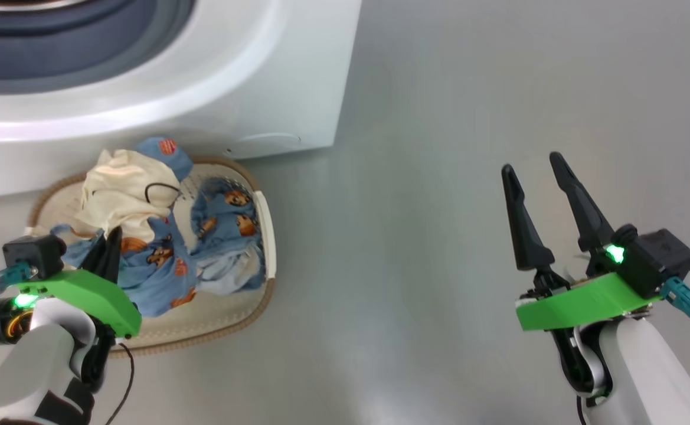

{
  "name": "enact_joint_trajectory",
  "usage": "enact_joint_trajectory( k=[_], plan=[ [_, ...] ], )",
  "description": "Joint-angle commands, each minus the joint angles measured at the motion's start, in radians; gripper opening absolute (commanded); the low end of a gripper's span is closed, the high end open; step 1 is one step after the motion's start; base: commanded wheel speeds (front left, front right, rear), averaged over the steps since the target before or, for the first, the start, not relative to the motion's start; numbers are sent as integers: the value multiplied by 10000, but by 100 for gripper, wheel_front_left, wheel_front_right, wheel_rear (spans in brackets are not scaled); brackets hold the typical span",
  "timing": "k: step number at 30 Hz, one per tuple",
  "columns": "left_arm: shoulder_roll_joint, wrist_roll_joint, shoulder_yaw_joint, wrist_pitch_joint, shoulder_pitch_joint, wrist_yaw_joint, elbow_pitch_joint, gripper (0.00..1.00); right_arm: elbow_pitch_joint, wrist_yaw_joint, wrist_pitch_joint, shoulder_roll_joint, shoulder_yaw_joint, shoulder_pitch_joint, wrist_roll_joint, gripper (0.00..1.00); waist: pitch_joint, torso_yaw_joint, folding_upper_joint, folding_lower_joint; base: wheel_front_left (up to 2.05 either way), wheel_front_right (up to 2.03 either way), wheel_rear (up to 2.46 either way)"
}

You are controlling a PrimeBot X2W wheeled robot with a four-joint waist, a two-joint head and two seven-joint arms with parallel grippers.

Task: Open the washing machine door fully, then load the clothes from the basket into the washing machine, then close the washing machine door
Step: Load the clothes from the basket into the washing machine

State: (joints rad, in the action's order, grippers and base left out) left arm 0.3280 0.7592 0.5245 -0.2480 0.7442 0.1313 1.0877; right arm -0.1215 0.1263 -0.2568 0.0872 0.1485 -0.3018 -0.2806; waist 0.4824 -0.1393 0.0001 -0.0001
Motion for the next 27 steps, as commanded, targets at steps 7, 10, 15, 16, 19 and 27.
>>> enact_joint_trajectory(
  k=[7, 10, 15, 16, 19, 27],
  plan=[
    [479, -888, -1574, -135, -1282, -218, -1791, 0, 95, 44, -49, 247, -35, 778, -59, 100, -1262, 507, -1, 1, 0, 0, 0],
    [413, -1317, -2153, -136, -1836, -299, -2531, 0, 68, 44, -49, 300, -123, 1040, -73, 100, -1597, 609, -1, 1, 0, 0, 0],
    [229, -2061, -2947, -136, -2810, -365, -3717, 0, 50, 44, -49, 367, -262, 1490, -93, 100, -2130, 733, -1, 1, 0, 0, 0],
    [192, -2191, -3102, -136, -3009, -380, -3951, 0, 51, 44, -49, 381, -279, 1571, -99, 100, -2221, 746, -1, 1, 0, 0, 0],
    [73, -2570, -3528, -136, -3569, -437, -4671, 0, 80, 44, -49, 435, -353, 1806, -125, 100, -2428, 799, -1, 1, 0, 0, 0],
    [-300, -3321, -4504, -137, -4920, -520, -6574, 0, 129, 44, -49, 504, -590, 2296, -115, 100, -2769, 914, -1, 1, 0, 0, 0]
  ],
)
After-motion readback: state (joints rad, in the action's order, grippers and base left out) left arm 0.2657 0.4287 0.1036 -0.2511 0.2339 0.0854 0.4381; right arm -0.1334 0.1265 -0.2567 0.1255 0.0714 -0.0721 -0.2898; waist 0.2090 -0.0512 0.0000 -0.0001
